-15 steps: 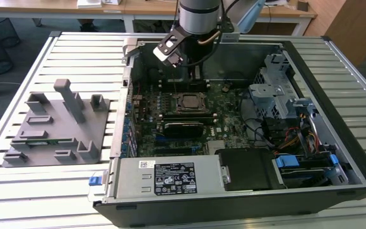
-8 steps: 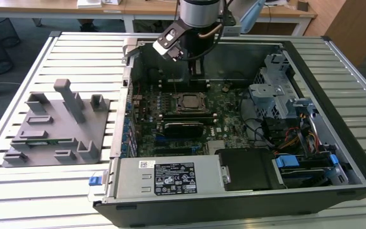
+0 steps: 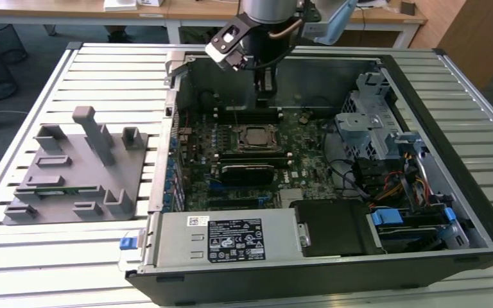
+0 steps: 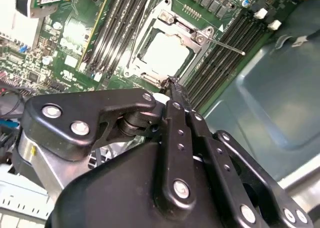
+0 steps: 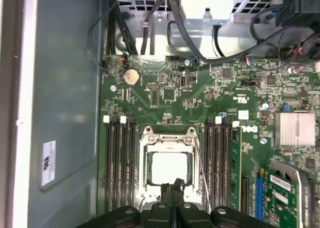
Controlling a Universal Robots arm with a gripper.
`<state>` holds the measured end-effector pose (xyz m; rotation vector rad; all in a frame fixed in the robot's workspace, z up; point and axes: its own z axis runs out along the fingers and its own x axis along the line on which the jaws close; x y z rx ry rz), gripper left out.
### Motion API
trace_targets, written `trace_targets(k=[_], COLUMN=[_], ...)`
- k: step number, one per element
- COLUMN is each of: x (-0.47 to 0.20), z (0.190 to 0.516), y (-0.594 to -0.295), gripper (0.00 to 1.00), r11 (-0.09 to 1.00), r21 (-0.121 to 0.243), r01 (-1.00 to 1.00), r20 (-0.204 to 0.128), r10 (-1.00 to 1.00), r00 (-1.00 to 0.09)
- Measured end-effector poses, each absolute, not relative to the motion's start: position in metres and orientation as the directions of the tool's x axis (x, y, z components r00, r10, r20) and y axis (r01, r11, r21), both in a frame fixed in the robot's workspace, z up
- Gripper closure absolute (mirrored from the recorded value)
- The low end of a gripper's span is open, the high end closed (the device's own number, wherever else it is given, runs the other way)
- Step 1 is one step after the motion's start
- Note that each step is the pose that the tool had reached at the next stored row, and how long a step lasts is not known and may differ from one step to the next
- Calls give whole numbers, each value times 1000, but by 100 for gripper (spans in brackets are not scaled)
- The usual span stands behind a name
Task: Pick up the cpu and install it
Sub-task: 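Install the first cpu locking lever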
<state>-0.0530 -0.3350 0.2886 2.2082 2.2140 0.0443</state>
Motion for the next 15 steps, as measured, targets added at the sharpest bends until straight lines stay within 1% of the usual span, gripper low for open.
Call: trace_targets(k=[10, 15], x=[-53, -53], z=[314, 320], y=[-335, -335], gripper=[89, 89], r11=[2, 2], r21=[30, 30], r01=[1000, 1000], r20=[10, 10], r10=[1000, 1000], r00=[-3, -3])
